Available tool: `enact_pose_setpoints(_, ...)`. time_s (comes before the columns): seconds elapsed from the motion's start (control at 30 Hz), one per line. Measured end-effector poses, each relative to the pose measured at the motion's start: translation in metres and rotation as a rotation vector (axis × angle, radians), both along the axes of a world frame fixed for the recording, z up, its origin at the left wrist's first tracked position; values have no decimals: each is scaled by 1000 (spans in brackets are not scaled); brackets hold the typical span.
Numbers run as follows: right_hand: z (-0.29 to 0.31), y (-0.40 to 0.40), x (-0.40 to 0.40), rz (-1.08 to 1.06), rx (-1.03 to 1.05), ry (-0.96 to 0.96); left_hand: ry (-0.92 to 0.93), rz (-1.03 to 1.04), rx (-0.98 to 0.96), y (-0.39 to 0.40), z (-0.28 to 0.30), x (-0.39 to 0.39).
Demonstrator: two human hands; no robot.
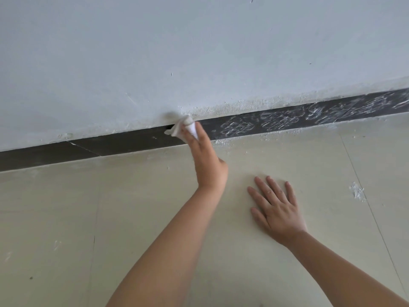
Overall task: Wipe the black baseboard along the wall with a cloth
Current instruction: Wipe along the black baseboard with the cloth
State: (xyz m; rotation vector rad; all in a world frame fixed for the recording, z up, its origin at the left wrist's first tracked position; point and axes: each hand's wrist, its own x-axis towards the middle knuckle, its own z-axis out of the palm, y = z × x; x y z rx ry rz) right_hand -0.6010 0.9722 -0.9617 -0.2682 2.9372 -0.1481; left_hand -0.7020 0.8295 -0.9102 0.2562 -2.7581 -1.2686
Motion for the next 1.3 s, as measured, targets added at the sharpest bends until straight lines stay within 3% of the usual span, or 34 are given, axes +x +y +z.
enact_pose_setpoints(0.13, -1, 1, -1, 3, -12, 0, -60, -197, -22, 20, -7, 3)
enact_pose_setpoints(0.27, 0, 1, -1, 10, -15, 0, 0, -419, -16, 26, -12, 12)
enact_pose_setpoints(0.43, 1, 1, 0, 6, -27, 20, 130, -177, 13, -9, -16, 33)
enact_pose_setpoints(0.6, -1, 0, 1, -2, -35, 31, 11, 293, -30, -83, -25, 40)
enact_pose_setpoints(0.7, -1, -1, 0, -1, -36, 31, -15, 361, -40, -110, -20, 26)
enact_pose_setpoints(0.9, 0, -2, 1, 0, -37, 44, 7, 91, 78, -75, -12, 1)
enact_pose_setpoints(1.03, 0, -4, 0, 6, -51, 74, -84, -266, 118, -30, -14, 19)
enact_pose_setpoints(1.13, 1, -5, 1, 6, -44, 89, -145, -17, 131, -35, -10, 23)
enact_pose_setpoints(1.3, -1, -5, 2, -12, -52, 111, -105, 327, -59, -118, -11, 22)
